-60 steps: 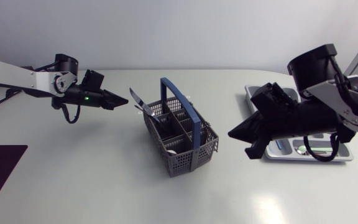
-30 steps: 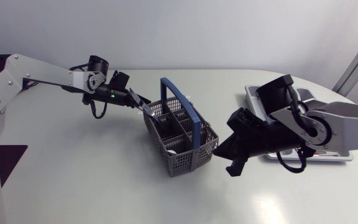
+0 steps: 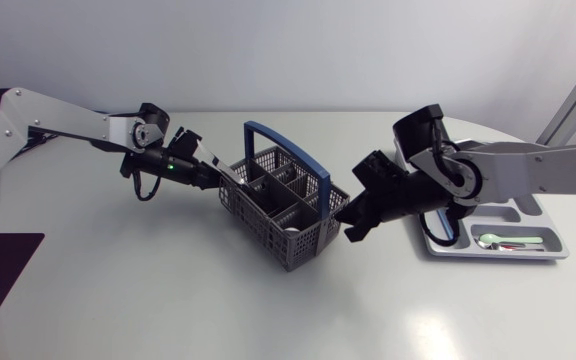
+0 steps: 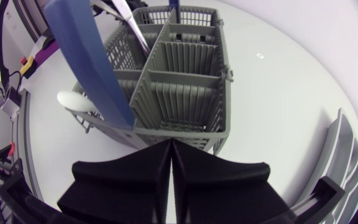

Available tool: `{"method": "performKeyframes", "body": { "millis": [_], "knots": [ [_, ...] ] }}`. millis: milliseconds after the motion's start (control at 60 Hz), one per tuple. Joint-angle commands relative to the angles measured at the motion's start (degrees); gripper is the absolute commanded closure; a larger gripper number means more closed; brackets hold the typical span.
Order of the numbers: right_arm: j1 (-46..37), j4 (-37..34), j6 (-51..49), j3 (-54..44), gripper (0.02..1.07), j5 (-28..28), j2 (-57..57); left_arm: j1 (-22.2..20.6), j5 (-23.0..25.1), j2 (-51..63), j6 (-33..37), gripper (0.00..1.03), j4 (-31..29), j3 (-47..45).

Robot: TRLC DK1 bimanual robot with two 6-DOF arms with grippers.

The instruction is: Unload the cutlery basket into the drawer organizer.

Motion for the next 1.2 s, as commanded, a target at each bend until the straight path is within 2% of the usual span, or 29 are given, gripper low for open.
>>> {"method": "performKeyframes", "body": {
  "millis": [0, 367, 650, 867, 1183],
  "knots": [
    [-0.70, 1.39, 1.31, 3.93, 1.01, 0.50, 2.20, 0.67, 1.50, -3.44, 3.47, 1.00, -1.78, -4.56],
    [-4.65, 0.60, 0.78, 14.04, 1.01, 0.85, 11.35, 2.52, 1.76, -12.32, 7.25, 1.00, -2.22, -15.81],
    [-6.41, 0.52, 0.43, 14.13, 1.01, 0.68, 11.87, -0.91, 1.58, -17.50, 8.84, 1.00, -2.22, -21.52],
    [-7.91, 0.34, -0.54, 10.08, 1.01, 0.59, 9.50, 3.13, 1.58, -16.54, 6.73, 1.00, -1.69, -17.48],
    [-5.89, 0.16, 0.51, 8.41, 1.01, 1.12, 8.62, 1.55, -0.61, -11.09, 1.72, 1.00, 2.97, -12.12]
  ]
}}
